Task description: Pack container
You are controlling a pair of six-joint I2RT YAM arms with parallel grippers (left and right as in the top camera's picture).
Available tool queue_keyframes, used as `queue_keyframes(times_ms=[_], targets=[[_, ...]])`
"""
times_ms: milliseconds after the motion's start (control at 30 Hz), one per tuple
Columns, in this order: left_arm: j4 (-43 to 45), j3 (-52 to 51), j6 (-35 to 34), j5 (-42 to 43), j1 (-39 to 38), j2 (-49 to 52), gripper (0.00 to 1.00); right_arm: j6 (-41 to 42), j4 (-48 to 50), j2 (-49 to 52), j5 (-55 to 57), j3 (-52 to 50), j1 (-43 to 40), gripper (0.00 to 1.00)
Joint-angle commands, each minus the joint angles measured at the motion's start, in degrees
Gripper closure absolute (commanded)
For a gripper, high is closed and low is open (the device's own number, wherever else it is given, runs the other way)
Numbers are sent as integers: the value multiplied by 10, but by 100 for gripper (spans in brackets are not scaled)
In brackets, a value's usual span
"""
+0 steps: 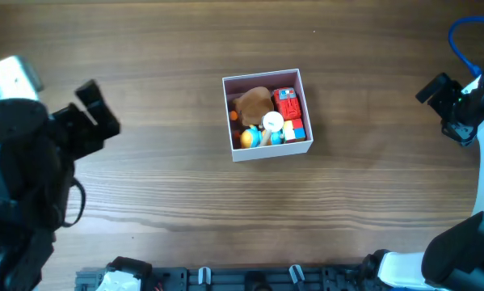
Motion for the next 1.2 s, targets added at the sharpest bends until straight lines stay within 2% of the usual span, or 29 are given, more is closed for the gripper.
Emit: queue_keyframes(times_ms=[0, 400, 567, 767, 900, 1000, 1167], targets=[[-26, -1, -10, -9, 48, 21, 0, 3, 2, 6, -5, -2, -1, 0], [-39, -1, -10, -9, 55, 38, 0, 3, 2, -18, -5, -2, 7, 0], [-39, -1, -10, -9, 55, 38, 0, 3, 3, -120, -5, -2, 67, 0], [-39, -1, -10, -9, 55, 38, 0, 4, 4, -278, -5, -2, 181, 0], [-39, -1, -10, -9, 55, 38, 0, -2, -5, -365, 0, -2, 198, 0], [-39, -1, -10, -9, 55, 38, 0, -44, -11, -424, 48, -7, 191, 0], [-39, -1, -10, -9, 55, 38, 0, -211, 5, -522, 41, -56, 185, 0]])
